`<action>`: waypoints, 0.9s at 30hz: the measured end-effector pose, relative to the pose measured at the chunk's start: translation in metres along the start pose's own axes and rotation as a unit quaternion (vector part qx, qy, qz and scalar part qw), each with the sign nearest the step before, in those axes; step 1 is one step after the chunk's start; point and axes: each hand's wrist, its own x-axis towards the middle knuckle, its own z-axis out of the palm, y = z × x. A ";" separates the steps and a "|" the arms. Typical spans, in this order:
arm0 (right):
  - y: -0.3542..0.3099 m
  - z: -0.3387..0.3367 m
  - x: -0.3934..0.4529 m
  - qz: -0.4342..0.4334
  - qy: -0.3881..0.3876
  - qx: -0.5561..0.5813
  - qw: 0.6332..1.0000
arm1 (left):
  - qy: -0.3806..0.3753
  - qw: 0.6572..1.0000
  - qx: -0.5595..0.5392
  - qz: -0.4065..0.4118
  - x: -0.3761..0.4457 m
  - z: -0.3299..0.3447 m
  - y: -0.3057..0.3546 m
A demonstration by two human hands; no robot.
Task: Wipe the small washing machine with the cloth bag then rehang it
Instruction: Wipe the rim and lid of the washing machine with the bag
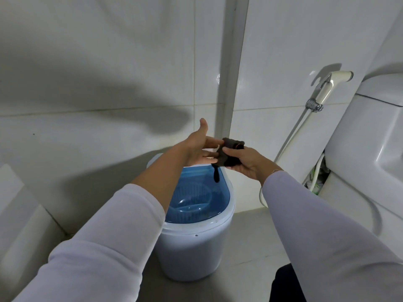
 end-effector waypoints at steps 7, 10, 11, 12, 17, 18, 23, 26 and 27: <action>-0.005 -0.007 0.033 -0.074 0.154 -0.247 0.954 | 0.114 0.839 0.527 -0.065 0.019 -0.038 -0.045; -0.005 -0.002 0.053 -0.129 0.187 -0.451 0.863 | 0.123 0.814 0.557 -0.108 0.033 -0.044 -0.061; -0.004 0.001 0.060 -0.140 0.182 -0.489 0.842 | 0.121 0.809 0.564 -0.115 0.037 -0.044 -0.065; -0.002 0.004 0.068 -0.145 0.175 -0.520 0.823 | 0.116 0.802 0.574 -0.118 0.043 -0.043 -0.068; 0.008 0.023 0.103 -0.159 0.131 -0.641 0.739 | 0.116 0.784 0.595 -0.129 0.058 -0.035 -0.077; 0.010 0.025 0.109 -0.160 0.126 -0.651 0.731 | 0.122 0.779 0.600 -0.131 0.060 -0.033 -0.077; 0.018 0.029 0.133 -0.145 0.117 -0.674 0.714 | 0.129 0.761 0.621 -0.138 0.061 -0.032 -0.072; 0.021 0.033 0.140 -0.134 0.104 -0.680 0.713 | 0.133 0.768 0.611 -0.134 0.059 -0.031 -0.066; 0.021 0.034 0.142 -0.130 0.098 -0.682 0.713 | 0.136 0.770 0.609 -0.134 0.058 -0.030 -0.065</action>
